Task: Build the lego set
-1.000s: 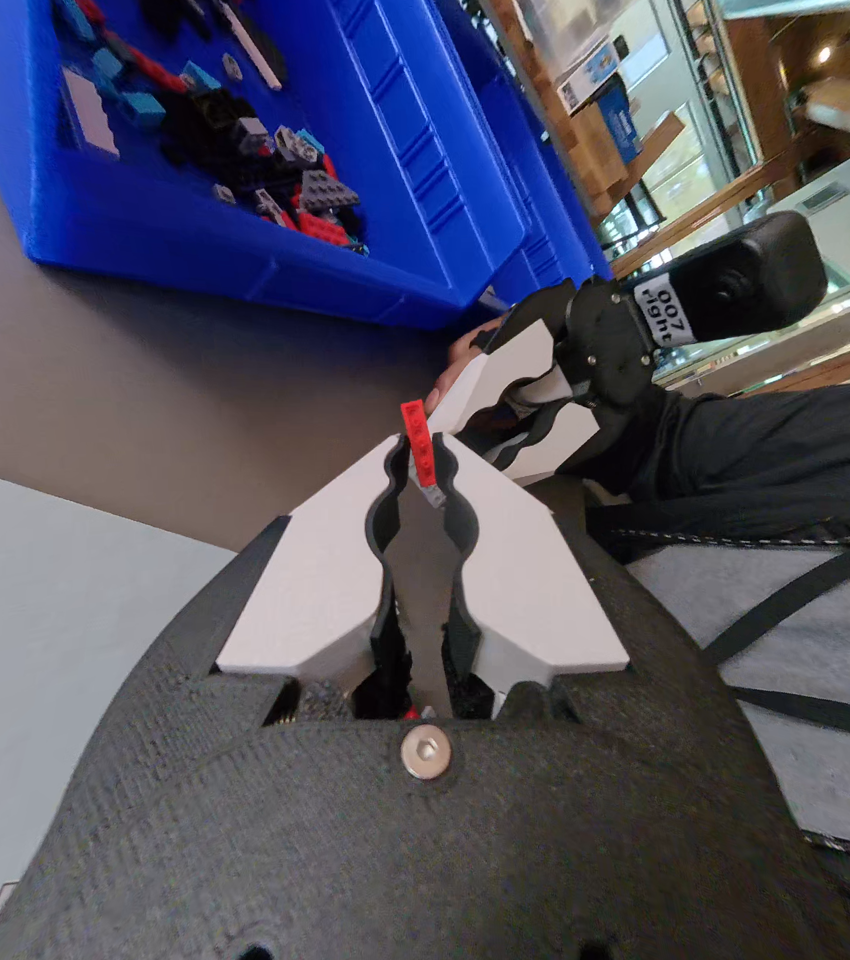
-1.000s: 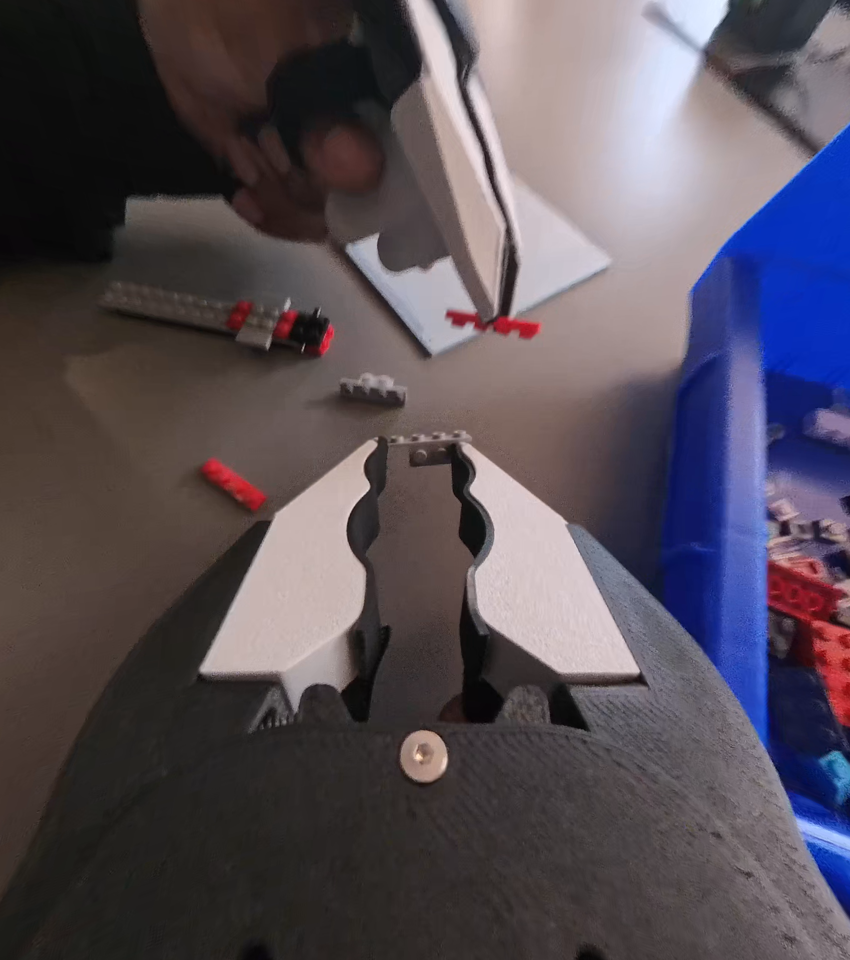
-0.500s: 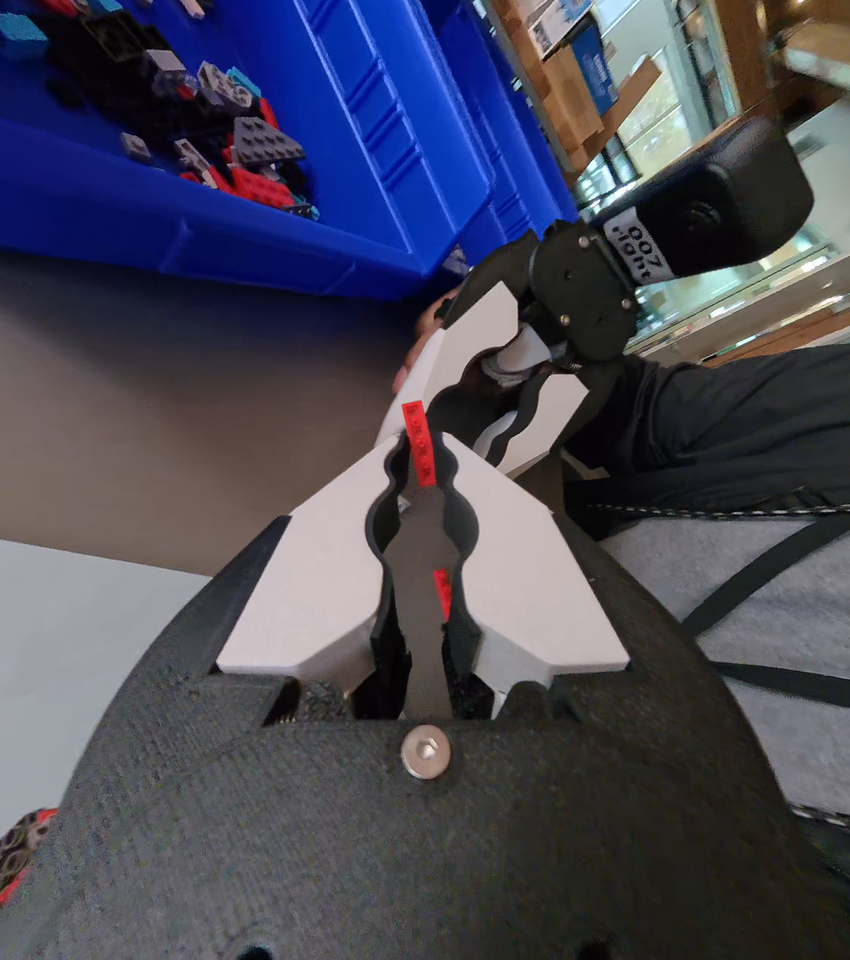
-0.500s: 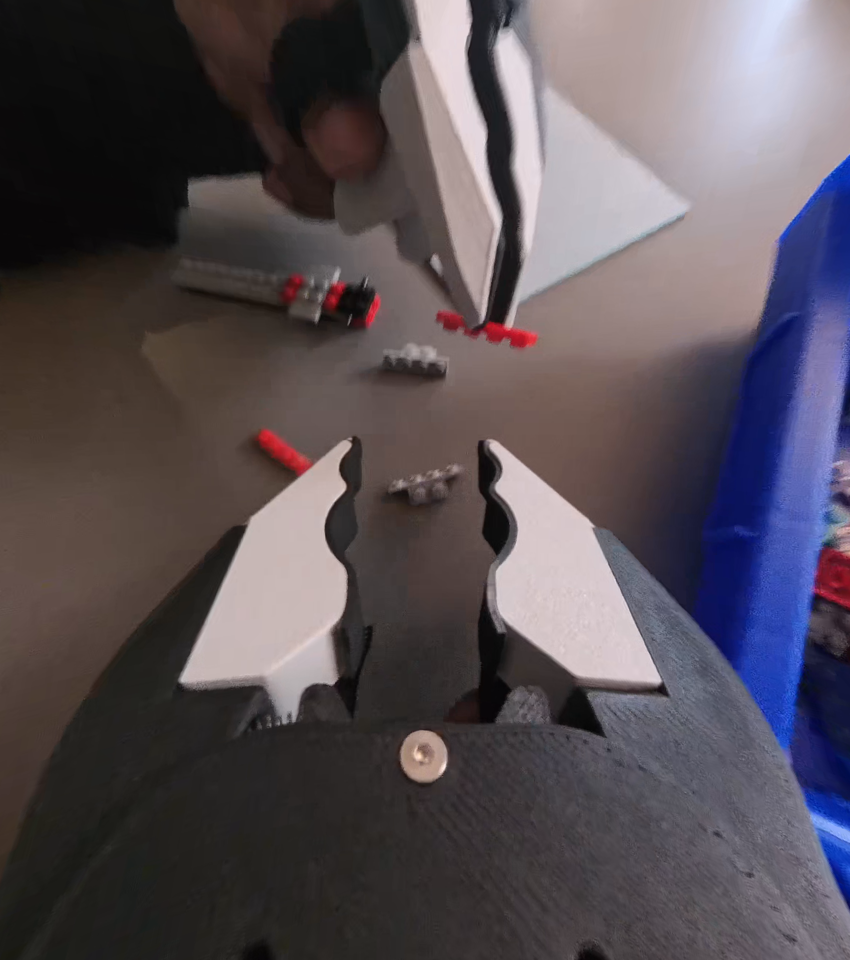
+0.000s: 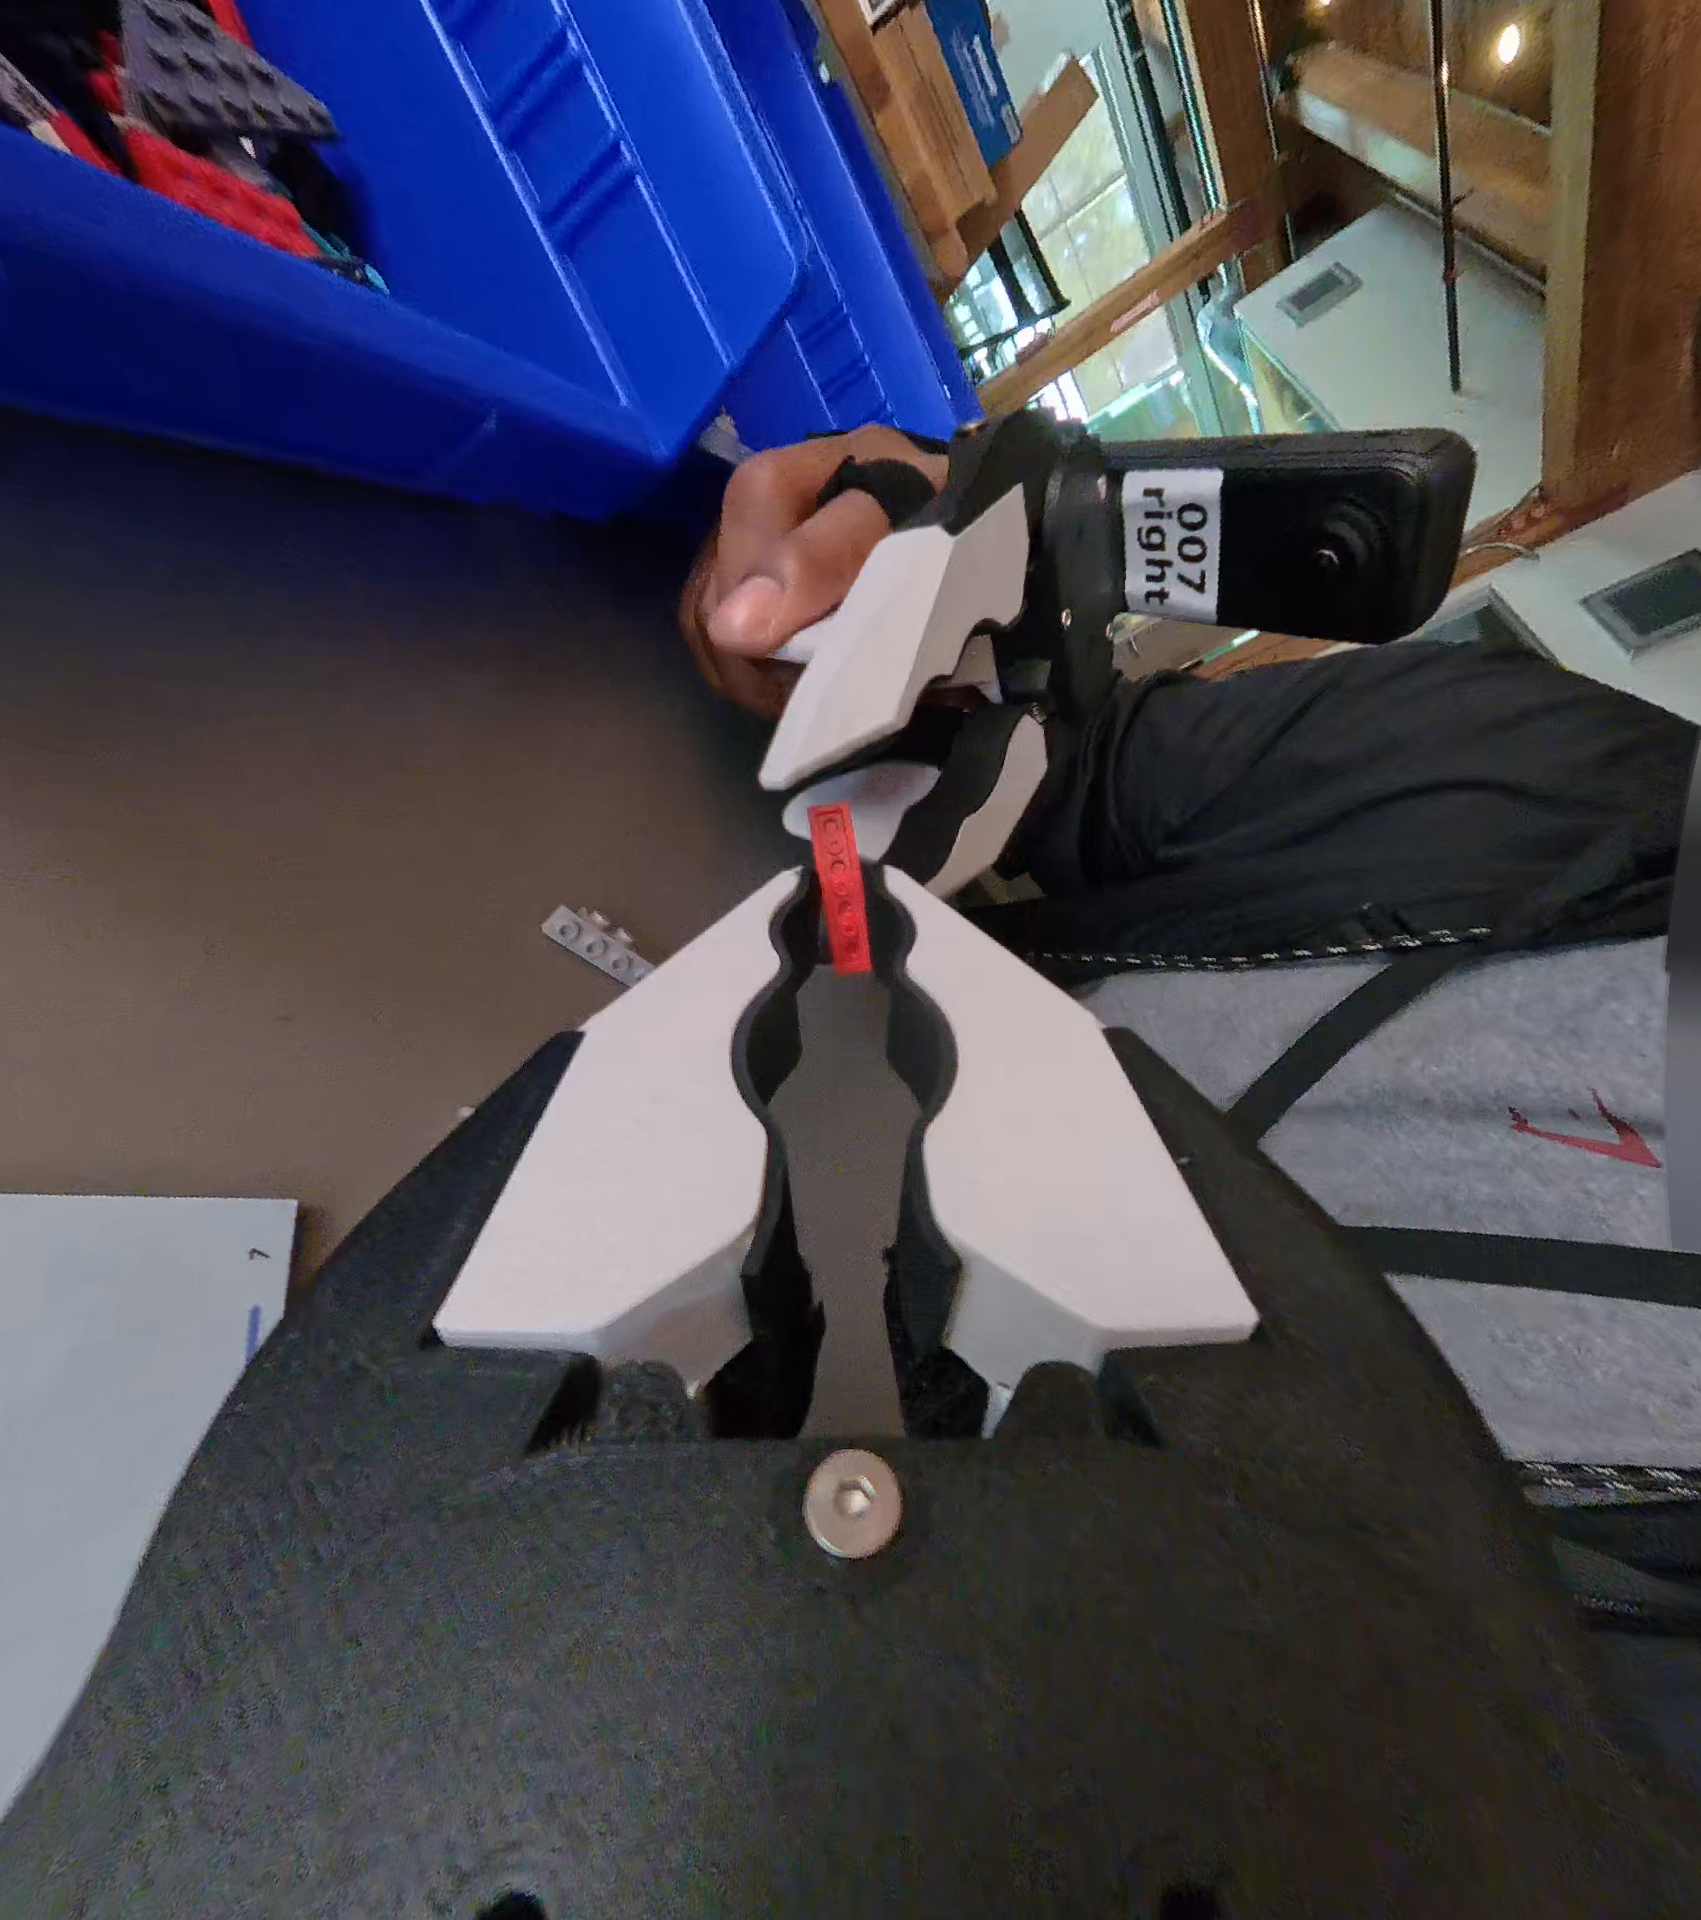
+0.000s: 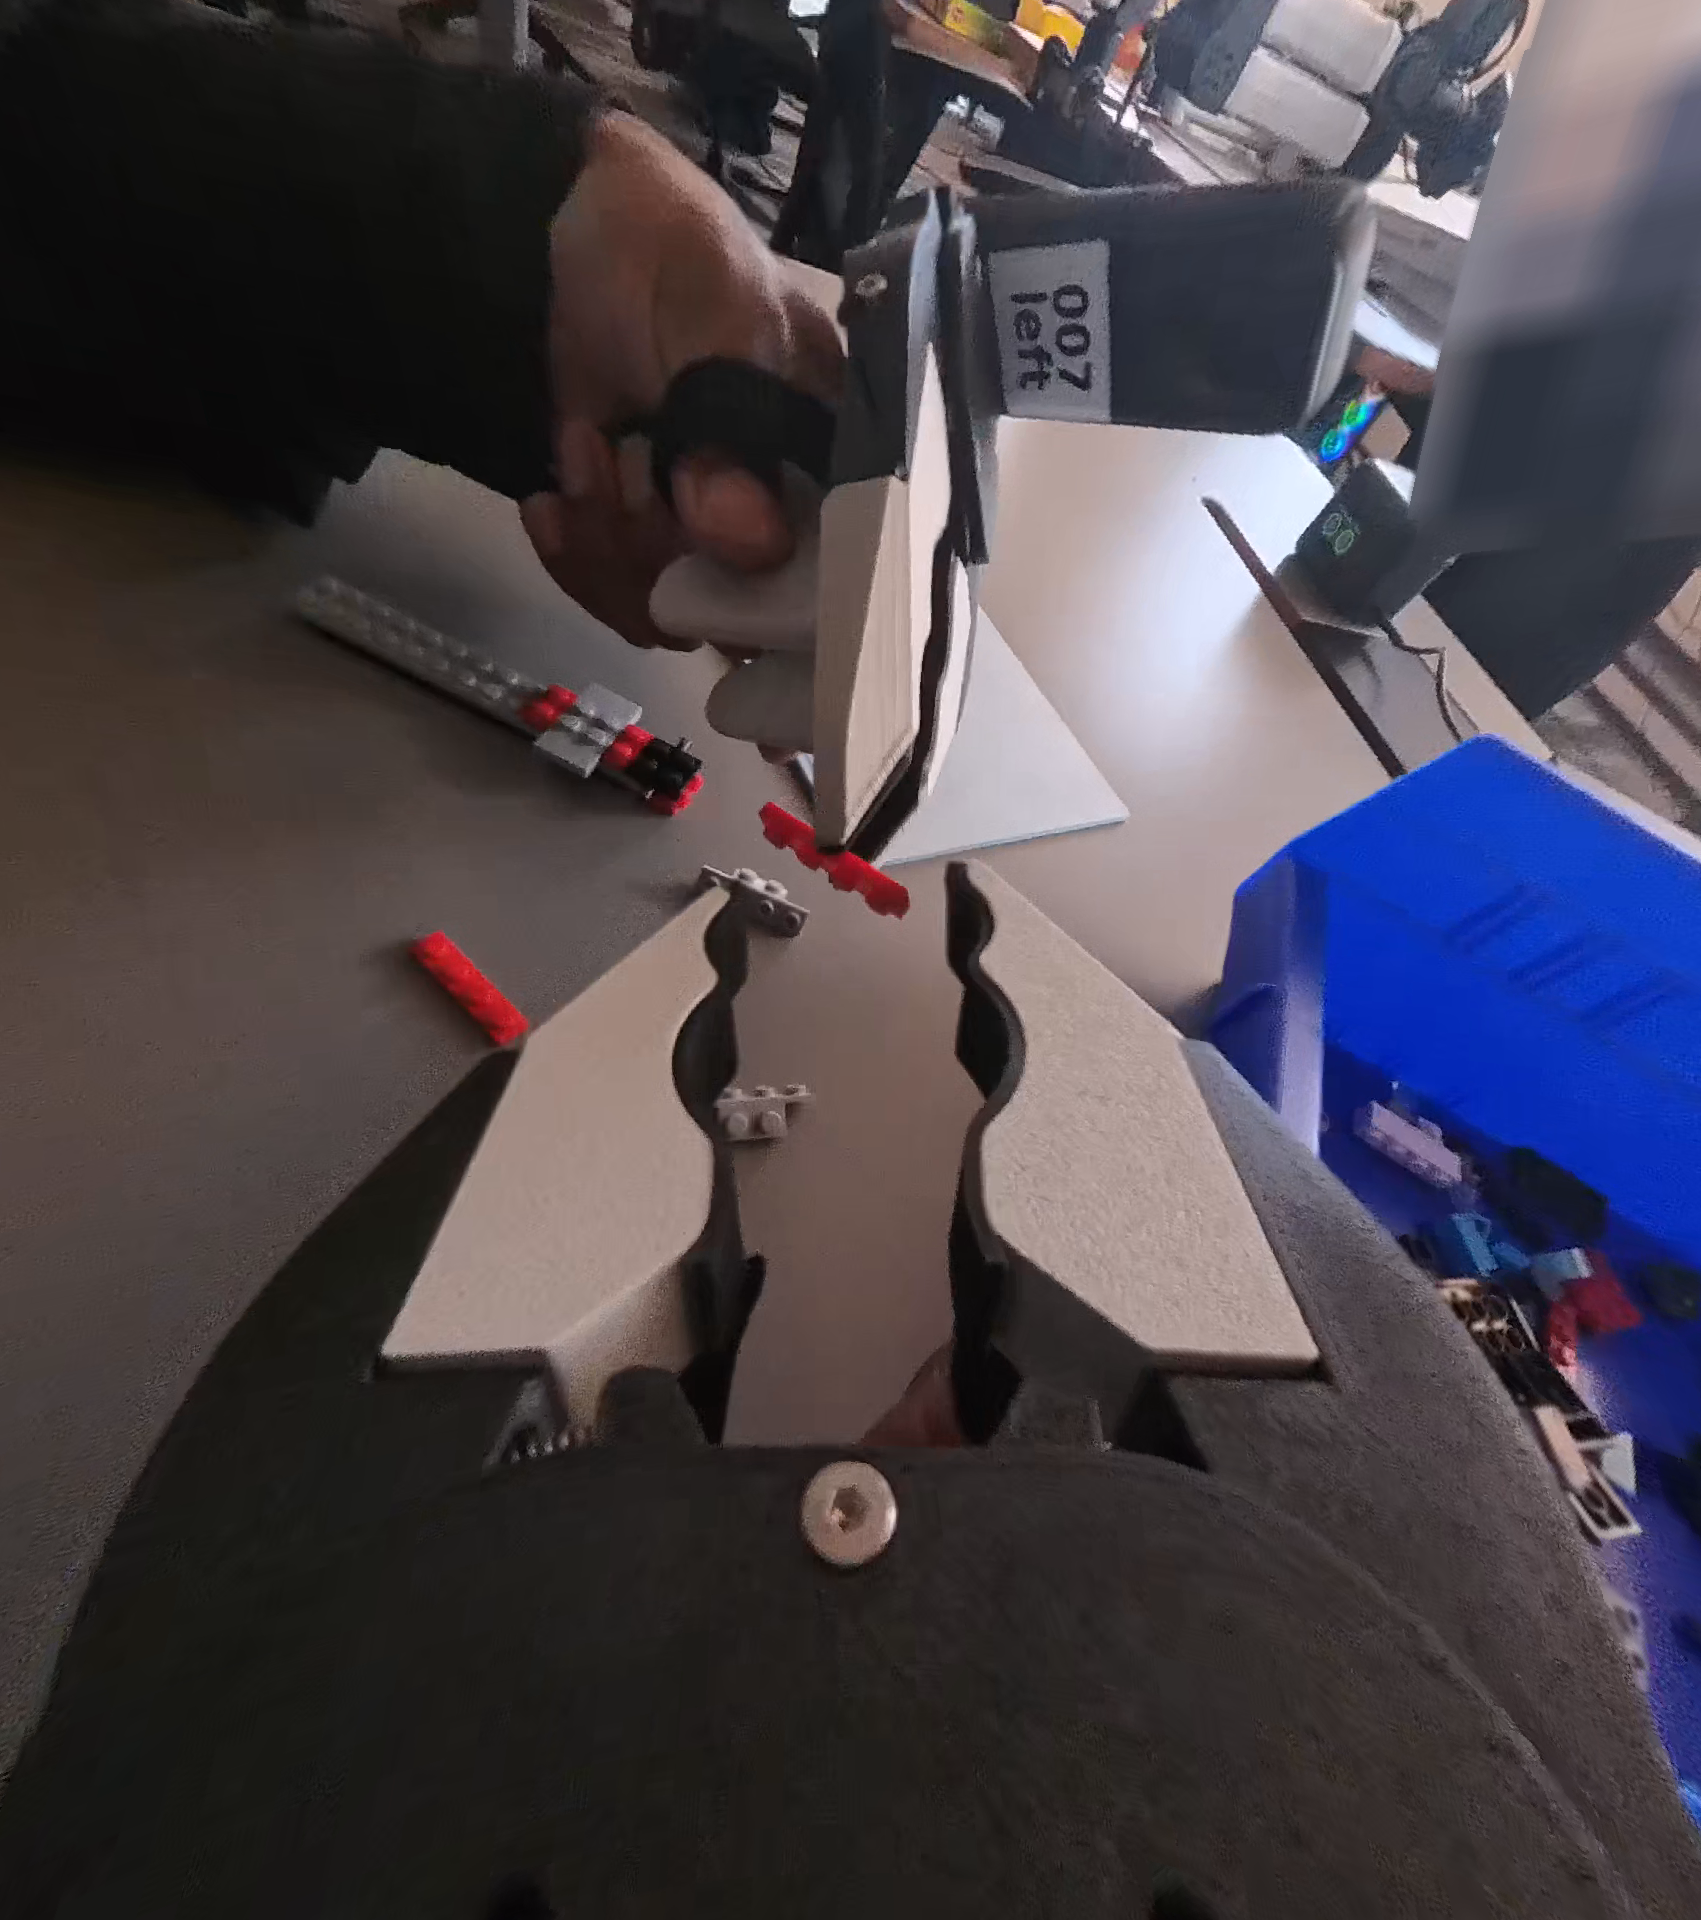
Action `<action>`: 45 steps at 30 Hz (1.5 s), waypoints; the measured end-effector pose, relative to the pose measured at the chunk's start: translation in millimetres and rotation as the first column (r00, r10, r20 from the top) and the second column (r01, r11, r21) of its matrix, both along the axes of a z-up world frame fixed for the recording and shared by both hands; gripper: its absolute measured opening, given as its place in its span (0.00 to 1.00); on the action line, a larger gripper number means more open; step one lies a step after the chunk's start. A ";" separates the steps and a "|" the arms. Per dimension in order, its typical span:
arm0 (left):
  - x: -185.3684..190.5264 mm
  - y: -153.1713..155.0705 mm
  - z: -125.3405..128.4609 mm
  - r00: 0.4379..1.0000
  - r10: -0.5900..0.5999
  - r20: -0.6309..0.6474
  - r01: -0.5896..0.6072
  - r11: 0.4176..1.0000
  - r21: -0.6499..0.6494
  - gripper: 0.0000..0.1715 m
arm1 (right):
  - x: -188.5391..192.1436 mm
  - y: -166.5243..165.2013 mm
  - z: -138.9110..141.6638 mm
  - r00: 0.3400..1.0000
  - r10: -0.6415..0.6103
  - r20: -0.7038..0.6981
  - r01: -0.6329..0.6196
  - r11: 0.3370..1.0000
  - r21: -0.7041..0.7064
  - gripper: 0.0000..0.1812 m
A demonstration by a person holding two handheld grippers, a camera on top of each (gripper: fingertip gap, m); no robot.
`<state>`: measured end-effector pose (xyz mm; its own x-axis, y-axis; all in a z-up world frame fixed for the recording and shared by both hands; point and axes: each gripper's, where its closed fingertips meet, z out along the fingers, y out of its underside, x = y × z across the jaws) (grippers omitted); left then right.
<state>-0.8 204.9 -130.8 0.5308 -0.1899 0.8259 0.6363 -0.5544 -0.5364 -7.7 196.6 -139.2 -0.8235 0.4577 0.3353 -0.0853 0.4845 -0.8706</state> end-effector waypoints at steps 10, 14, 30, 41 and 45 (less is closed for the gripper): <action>-18.6 1.5 -2.4 0.996 0.088 -0.002 -0.088 0.996 -0.003 0.07 | -7.7 3.9 0.8 0.996 -0.083 0.018 0.084 0.996 -0.028 0.04; -42.4 0.6 7.1 0.977 0.211 0.003 -0.211 0.977 0.026 0.15 | -25.9 19.3 10.1 0.965 -0.237 0.116 0.254 0.954 -0.162 0.04; -42.7 29.4 9.5 0.906 0.412 0.101 -0.415 0.910 0.014 0.09 | -35.4 29.7 21.9 0.898 -0.396 0.191 0.438 0.840 -0.320 0.04; -44.8 32.0 16.2 0.892 0.418 0.171 -0.434 0.898 0.072 0.04 | -36.4 31.4 23.9 0.899 -0.400 0.179 0.438 0.830 -0.344 0.04; -45.7 31.0 18.4 0.895 0.417 0.158 -0.433 0.897 0.089 0.04 | -35.4 30.3 24.9 0.904 -0.388 0.178 0.427 0.834 -0.350 0.04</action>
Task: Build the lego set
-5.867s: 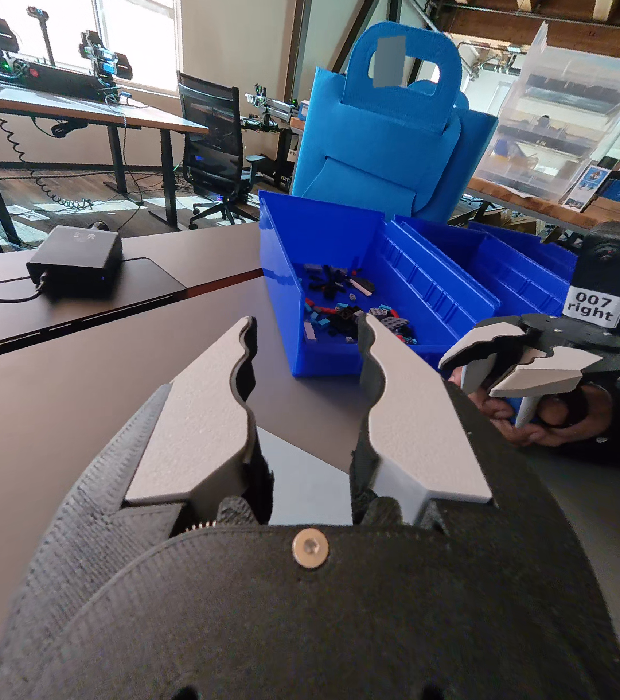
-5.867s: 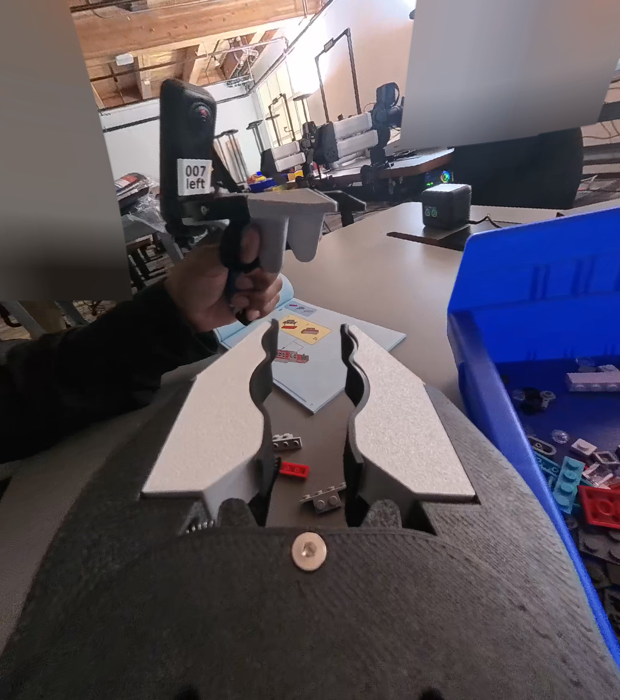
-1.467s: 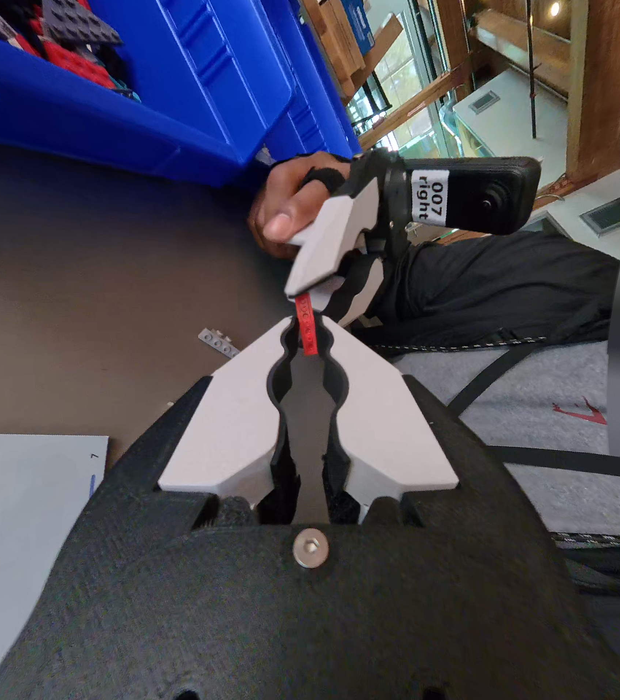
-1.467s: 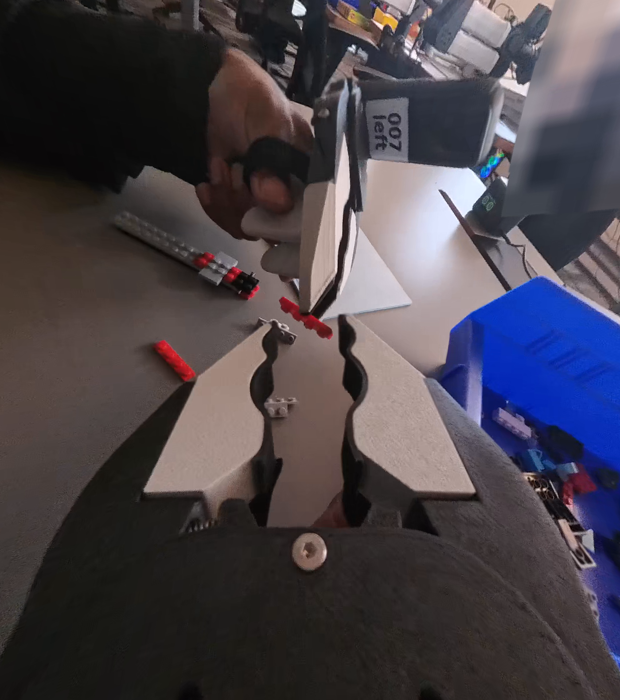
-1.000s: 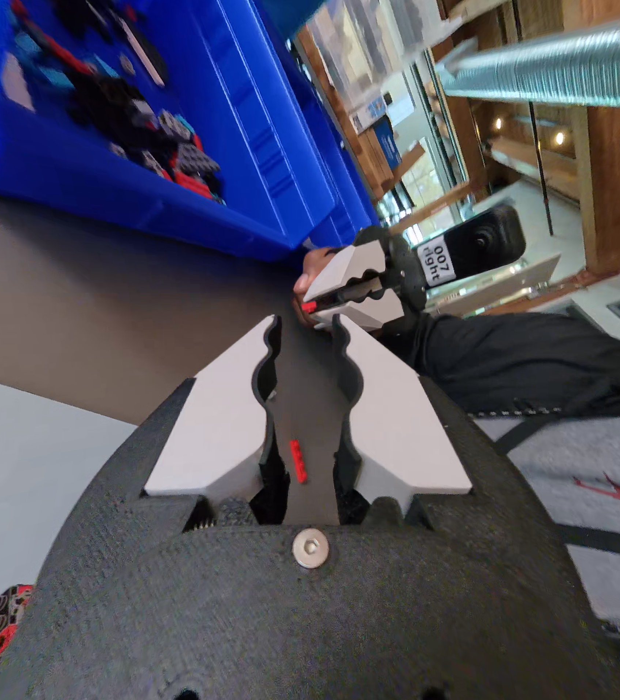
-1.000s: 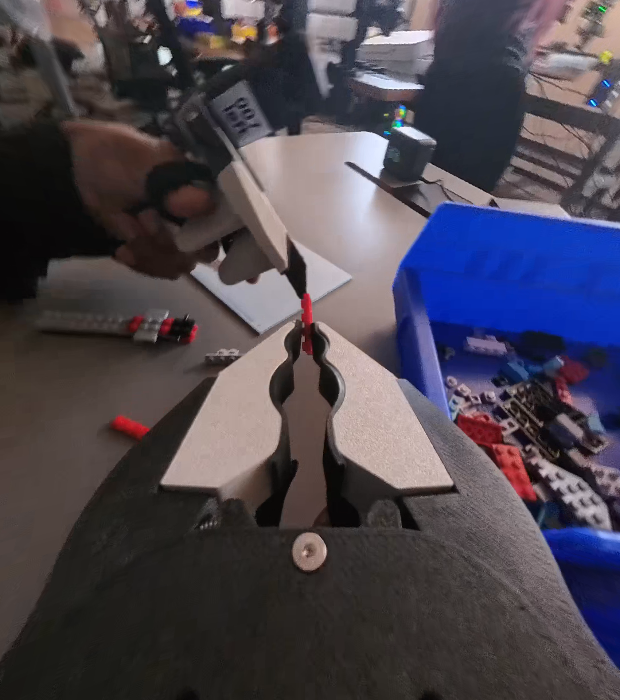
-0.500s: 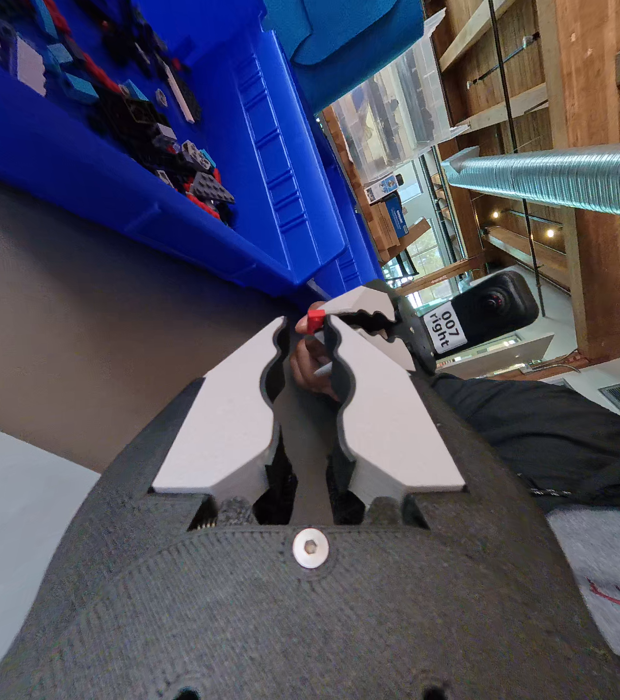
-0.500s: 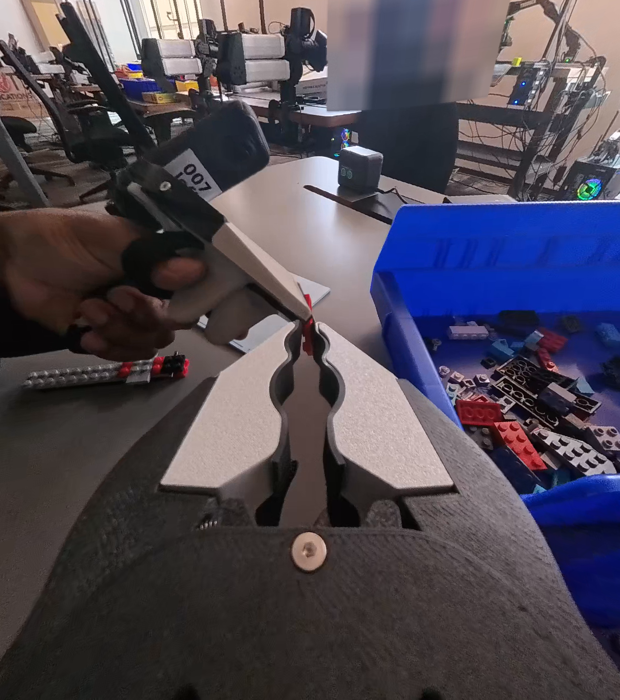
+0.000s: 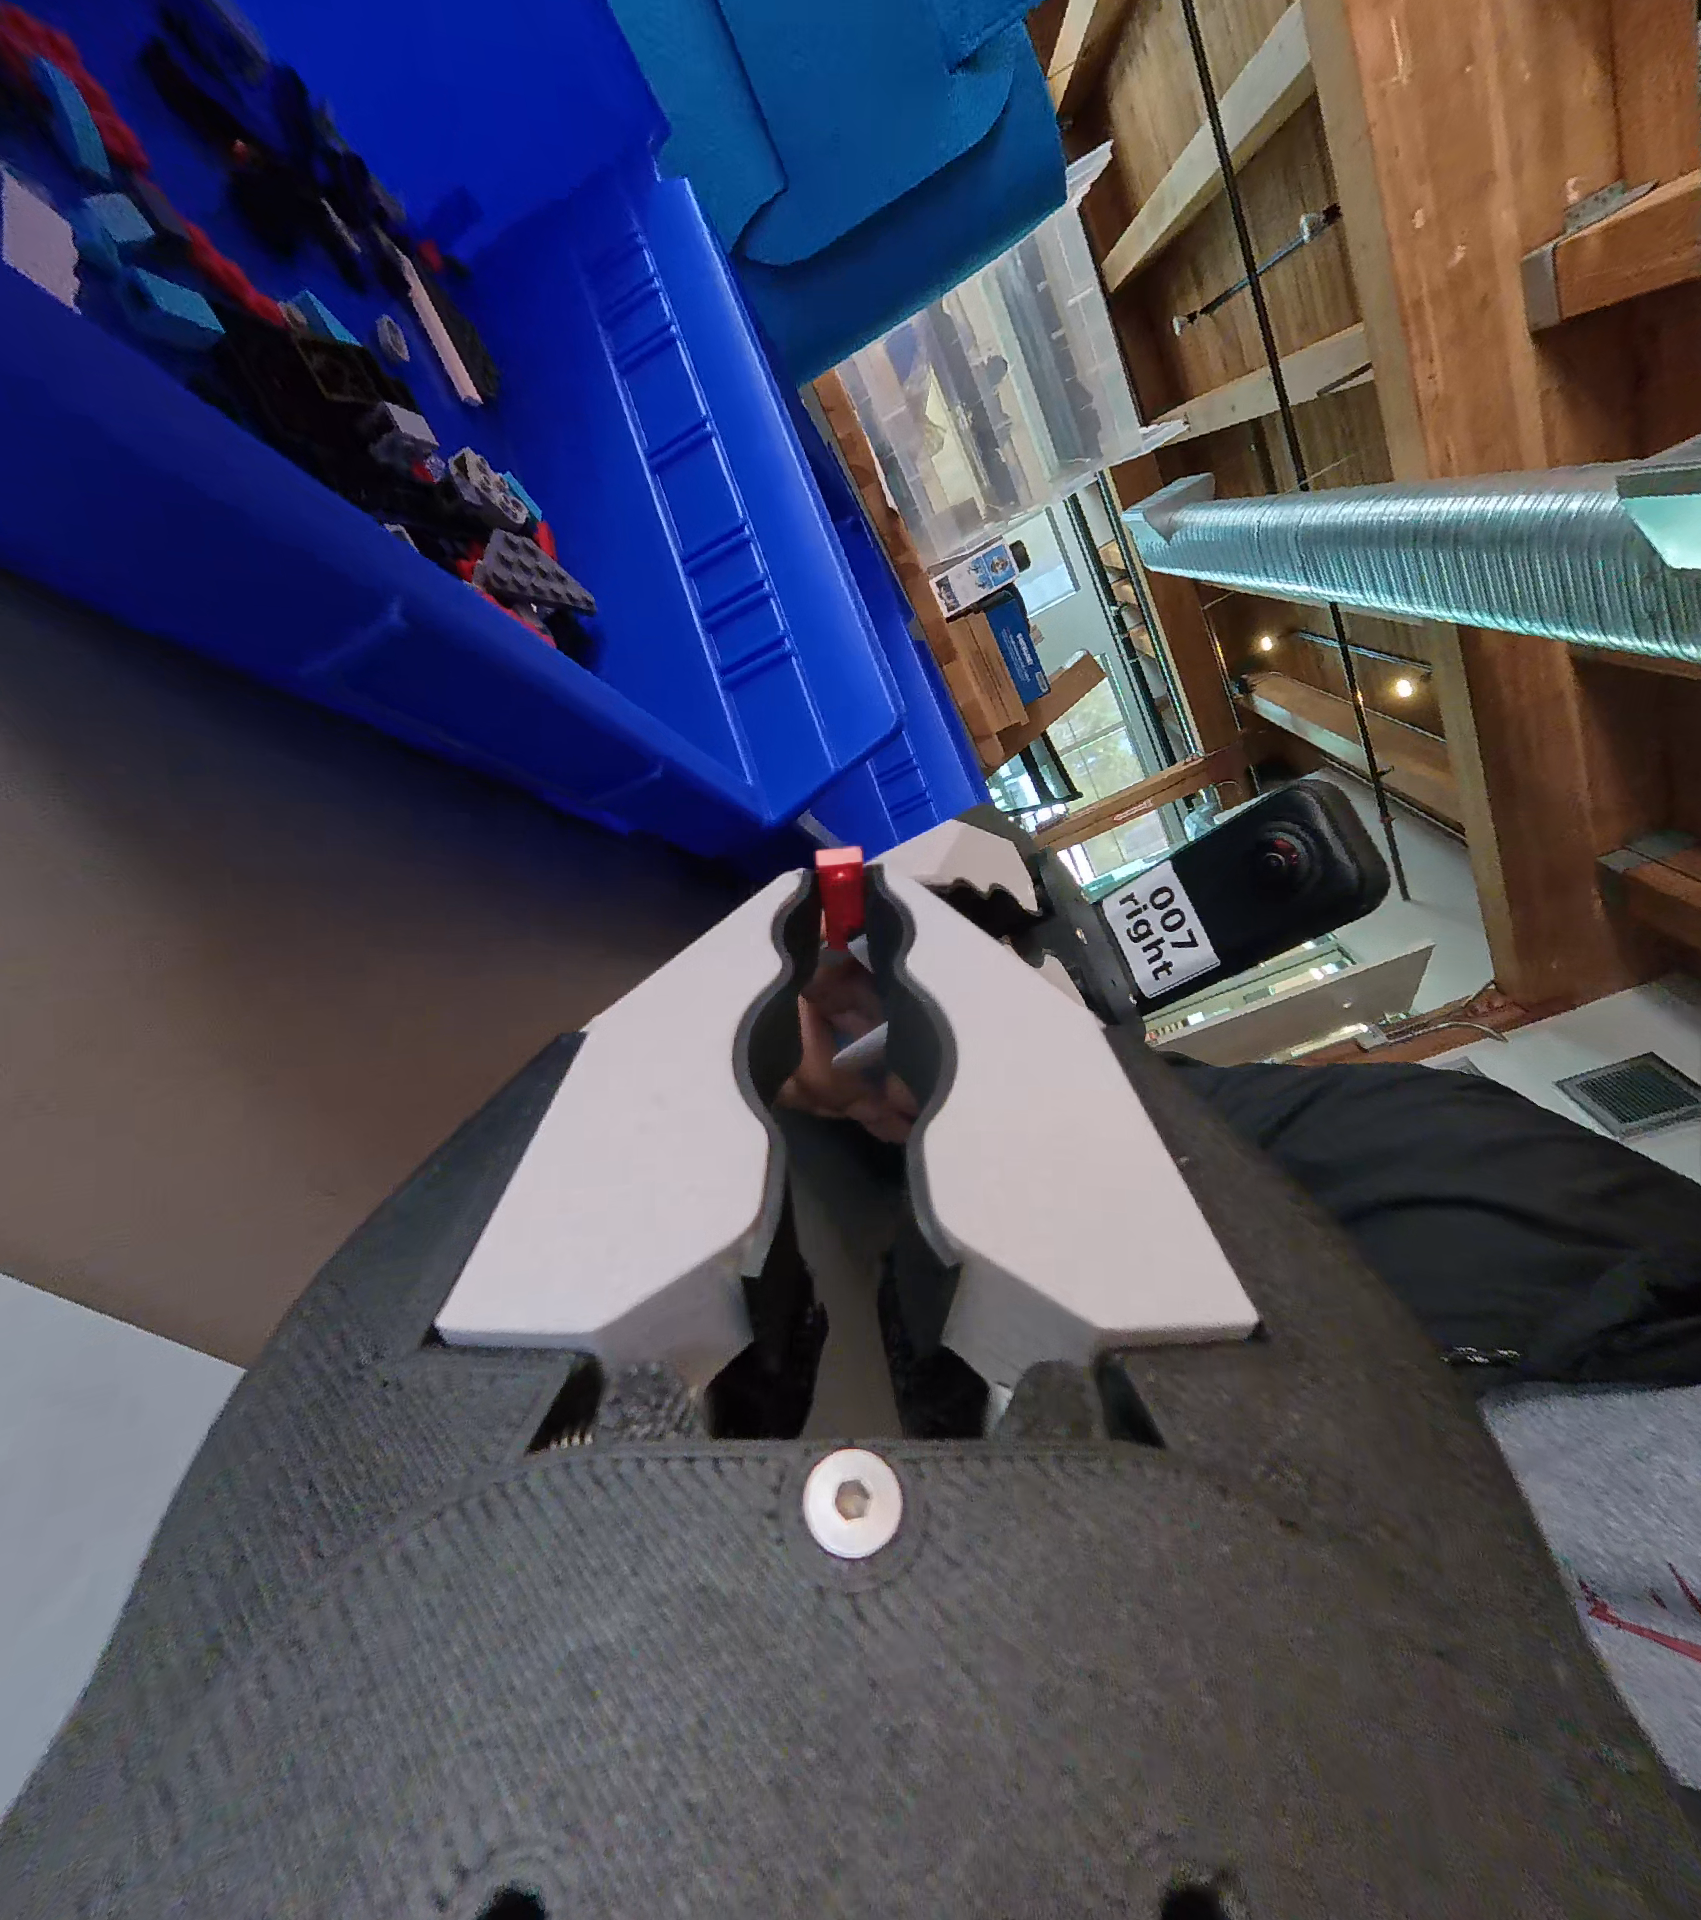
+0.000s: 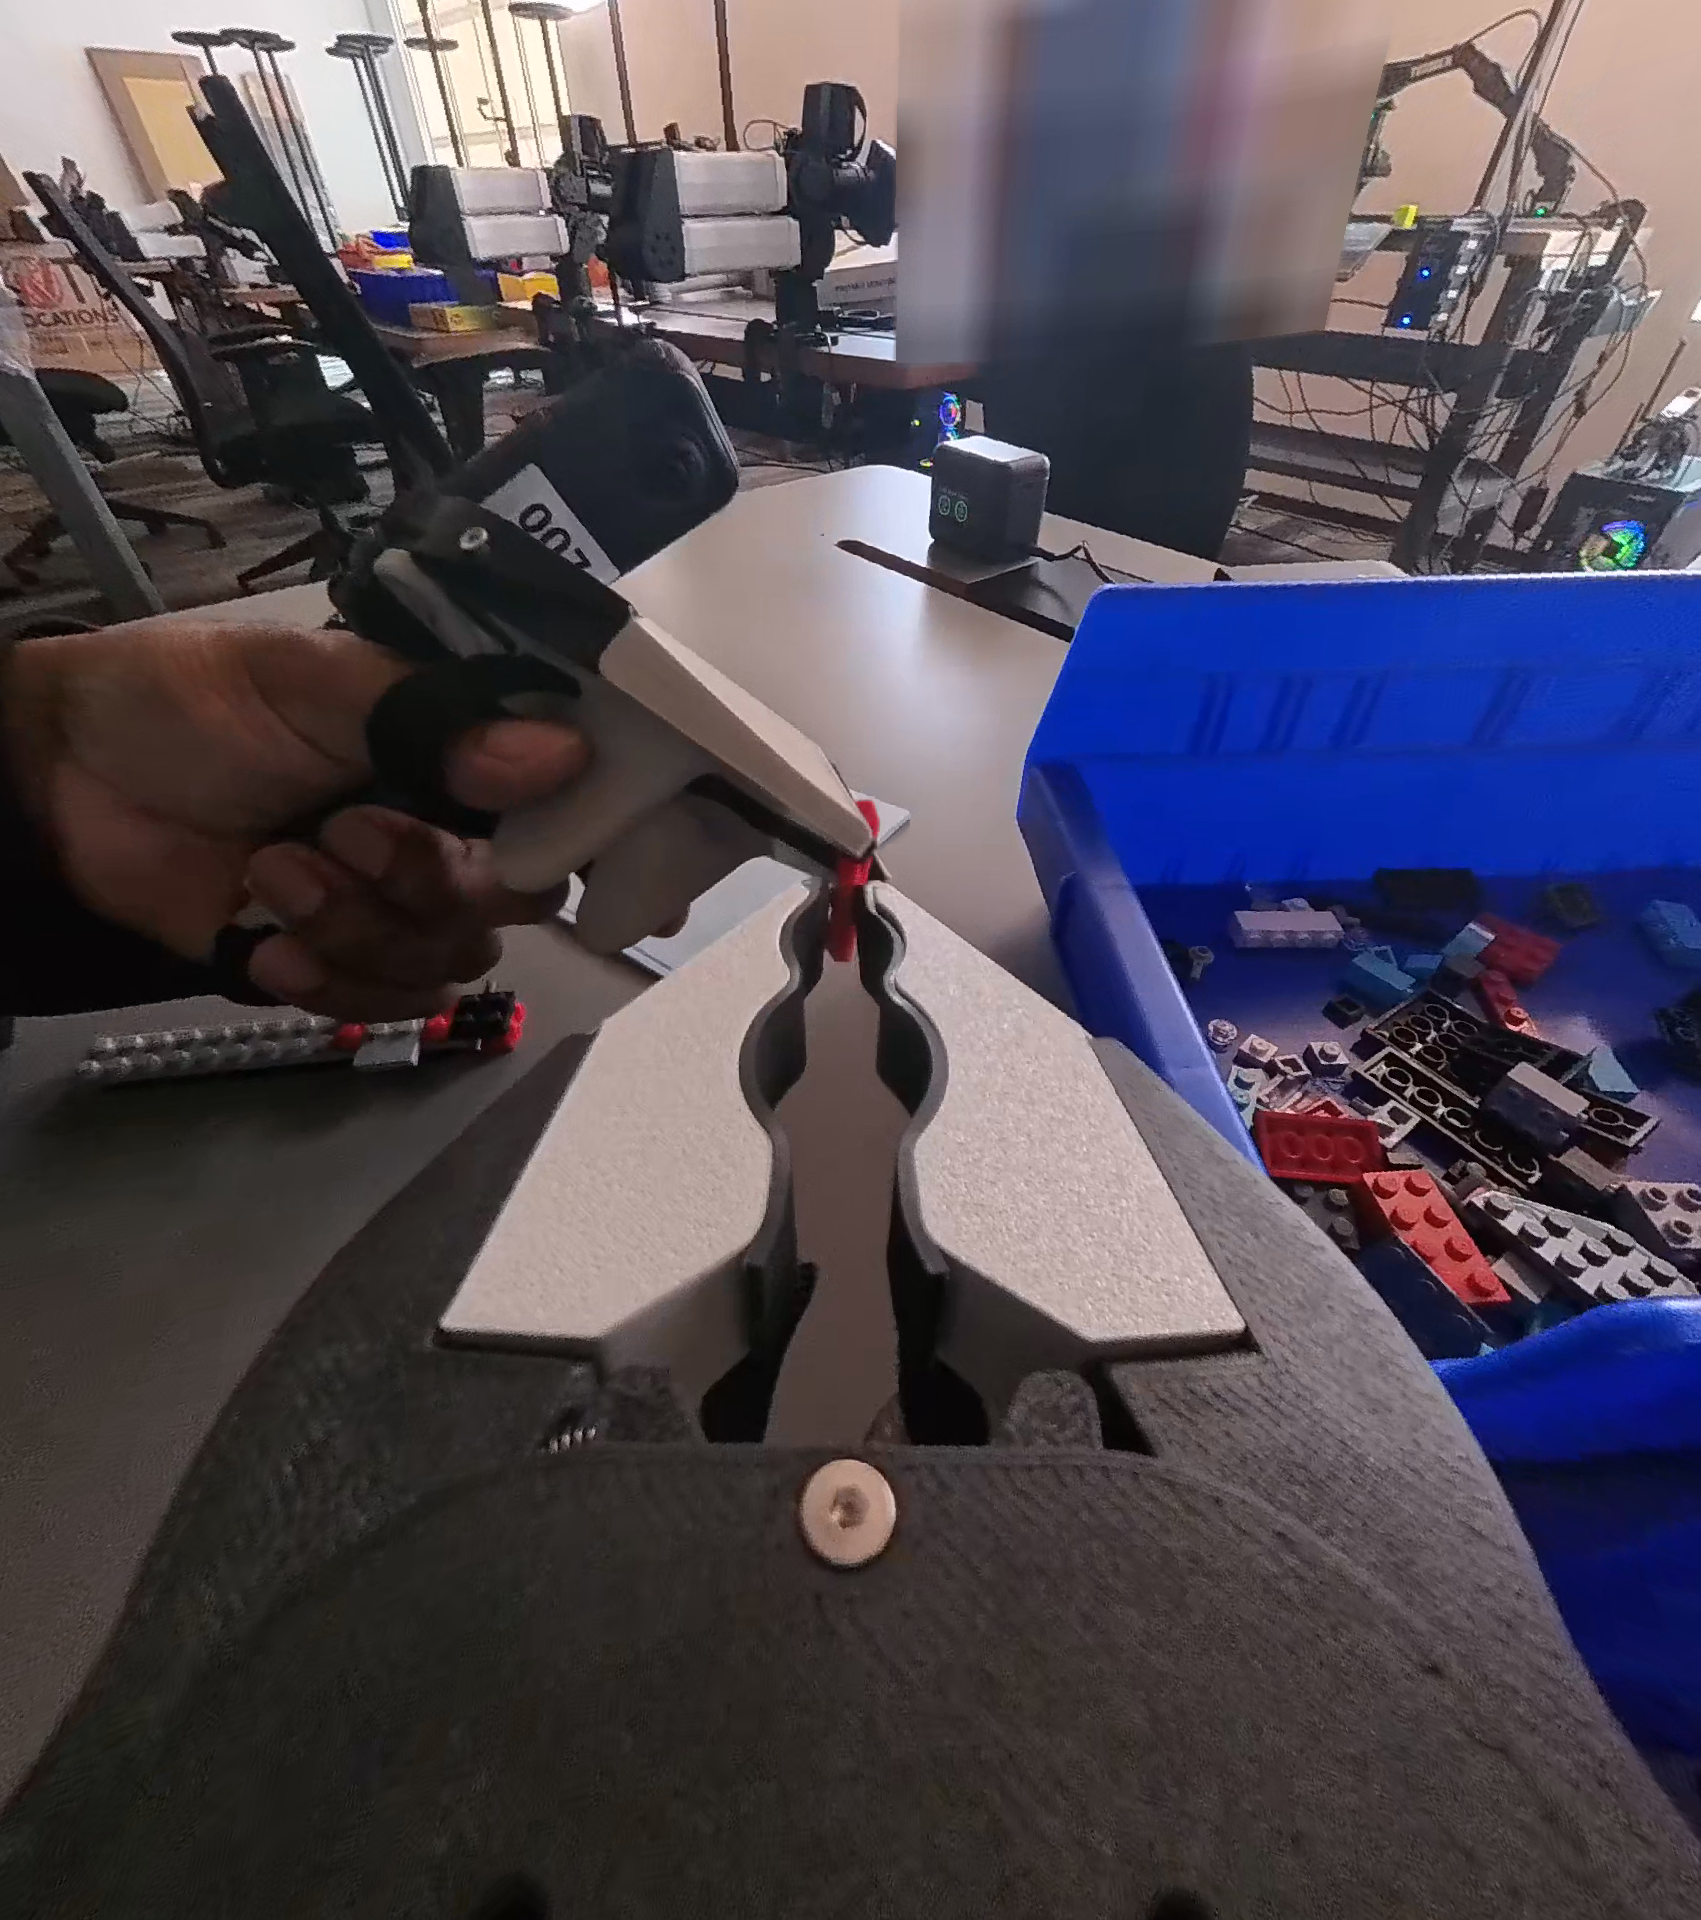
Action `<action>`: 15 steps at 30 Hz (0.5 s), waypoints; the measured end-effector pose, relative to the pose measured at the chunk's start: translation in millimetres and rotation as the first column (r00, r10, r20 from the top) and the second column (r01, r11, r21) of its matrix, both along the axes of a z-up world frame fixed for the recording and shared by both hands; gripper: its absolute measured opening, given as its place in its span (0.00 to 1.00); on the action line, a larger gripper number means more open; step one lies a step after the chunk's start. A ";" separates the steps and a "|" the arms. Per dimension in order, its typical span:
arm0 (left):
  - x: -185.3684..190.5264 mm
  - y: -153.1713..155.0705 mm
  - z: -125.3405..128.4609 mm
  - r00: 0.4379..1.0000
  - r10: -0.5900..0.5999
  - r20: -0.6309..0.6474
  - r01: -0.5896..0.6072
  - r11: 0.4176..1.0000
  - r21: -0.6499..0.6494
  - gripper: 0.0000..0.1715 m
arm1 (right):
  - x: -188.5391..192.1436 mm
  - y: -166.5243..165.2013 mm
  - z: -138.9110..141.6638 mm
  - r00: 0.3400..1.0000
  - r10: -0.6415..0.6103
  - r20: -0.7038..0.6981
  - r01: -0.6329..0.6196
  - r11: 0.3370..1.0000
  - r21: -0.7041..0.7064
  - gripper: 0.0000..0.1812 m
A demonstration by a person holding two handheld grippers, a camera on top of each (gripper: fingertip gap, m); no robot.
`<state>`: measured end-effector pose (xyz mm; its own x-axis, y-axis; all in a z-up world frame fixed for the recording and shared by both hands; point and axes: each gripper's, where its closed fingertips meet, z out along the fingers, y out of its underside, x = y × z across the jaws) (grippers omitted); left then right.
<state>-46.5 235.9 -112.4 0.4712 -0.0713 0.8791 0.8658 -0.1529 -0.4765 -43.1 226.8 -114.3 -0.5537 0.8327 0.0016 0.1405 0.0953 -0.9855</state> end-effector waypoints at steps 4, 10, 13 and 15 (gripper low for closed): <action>-1.4 -2.4 1.6 1.000 -0.008 -0.009 0.008 1.000 0.003 0.04 | 2.2 -3.1 0.8 0.999 0.036 -0.001 -0.036 0.999 0.001 0.06; 2.1 -15.9 -14.8 0.992 -0.116 -0.049 0.108 0.985 -0.137 0.04 | 15.5 -7.4 -21.1 0.937 0.207 0.280 -0.225 0.974 0.034 0.19; 13.7 -20.1 -30.4 0.973 -0.203 -0.109 0.169 0.950 -0.262 0.04 | 30.8 -5.3 -43.8 0.893 0.248 0.376 -0.330 0.928 0.172 0.19; 25.1 -19.3 -32.9 0.959 -0.259 -0.119 0.217 0.933 -0.287 0.04 | 38.2 -1.4 -62.9 0.873 0.243 0.423 -0.376 0.887 0.267 0.20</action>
